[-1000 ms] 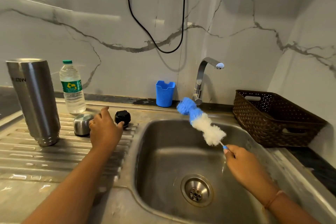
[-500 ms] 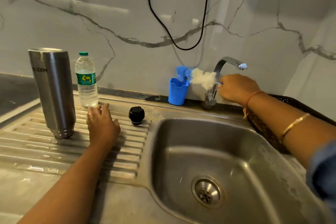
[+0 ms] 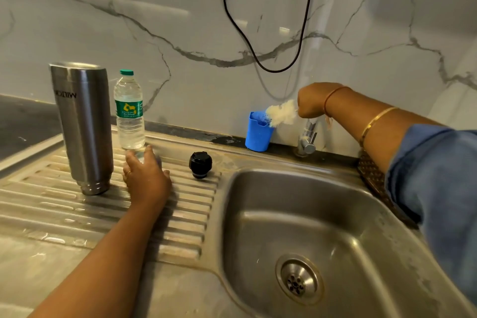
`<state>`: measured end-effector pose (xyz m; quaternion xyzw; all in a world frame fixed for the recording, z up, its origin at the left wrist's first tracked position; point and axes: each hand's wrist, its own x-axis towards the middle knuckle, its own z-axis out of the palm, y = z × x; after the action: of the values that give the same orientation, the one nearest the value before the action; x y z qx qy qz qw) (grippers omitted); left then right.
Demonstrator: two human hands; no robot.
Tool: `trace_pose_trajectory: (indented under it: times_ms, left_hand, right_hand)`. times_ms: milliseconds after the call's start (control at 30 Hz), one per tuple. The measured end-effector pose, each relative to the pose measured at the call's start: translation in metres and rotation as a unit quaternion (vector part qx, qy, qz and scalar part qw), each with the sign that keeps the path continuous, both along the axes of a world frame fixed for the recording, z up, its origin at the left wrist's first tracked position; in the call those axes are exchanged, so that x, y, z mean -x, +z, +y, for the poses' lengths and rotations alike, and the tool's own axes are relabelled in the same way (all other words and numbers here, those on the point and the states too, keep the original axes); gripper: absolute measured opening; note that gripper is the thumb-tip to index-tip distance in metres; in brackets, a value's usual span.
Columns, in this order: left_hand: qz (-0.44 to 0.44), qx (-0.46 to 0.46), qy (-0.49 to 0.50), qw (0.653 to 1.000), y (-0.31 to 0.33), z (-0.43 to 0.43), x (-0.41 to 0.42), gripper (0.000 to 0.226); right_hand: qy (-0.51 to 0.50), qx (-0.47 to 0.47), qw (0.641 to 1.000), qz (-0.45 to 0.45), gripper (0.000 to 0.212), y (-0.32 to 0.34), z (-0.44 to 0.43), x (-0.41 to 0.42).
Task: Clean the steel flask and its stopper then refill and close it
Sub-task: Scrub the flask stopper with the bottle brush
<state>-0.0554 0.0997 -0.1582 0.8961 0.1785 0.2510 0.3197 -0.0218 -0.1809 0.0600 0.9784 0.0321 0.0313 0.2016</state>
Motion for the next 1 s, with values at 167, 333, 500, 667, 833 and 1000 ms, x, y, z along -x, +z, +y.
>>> trace_pose_trajectory:
  times_ms: [167,333,500,667,833,1000]
  left_hand:
    - [-0.013,0.020,-0.011,1.000,0.002,0.002,0.003,0.048]
    - [-0.026,0.039,-0.010,0.999,0.005,0.002,0.007,0.060]
    - [-0.028,0.030,-0.004,0.999,0.005,0.002,0.009,0.063]
    - [-0.037,0.006,0.013,0.999,0.008,0.000,0.015,0.058]
    - [-0.058,-0.012,0.023,0.998,0.018,-0.005,0.026,0.061]
    - [-0.115,0.051,0.010,0.992,0.036,-0.033,0.042,0.068]
  right_hand:
    - [0.011,0.060,0.996,-0.069,0.012,0.003,-0.008,0.014]
    - [0.013,-0.006,0.992,-0.126,0.015,0.011,-0.024,0.023]
    - [0.011,-0.042,0.984,-0.170,0.021,0.018,-0.040,0.035]
    - [0.015,-0.082,0.984,-0.160,0.024,-0.003,-0.057,0.050]
    - [-0.013,-0.188,0.970,-0.153,0.030,-0.034,-0.084,0.059]
    - [-0.021,-0.325,0.940,-0.101,0.030,-0.067,-0.106,0.089]
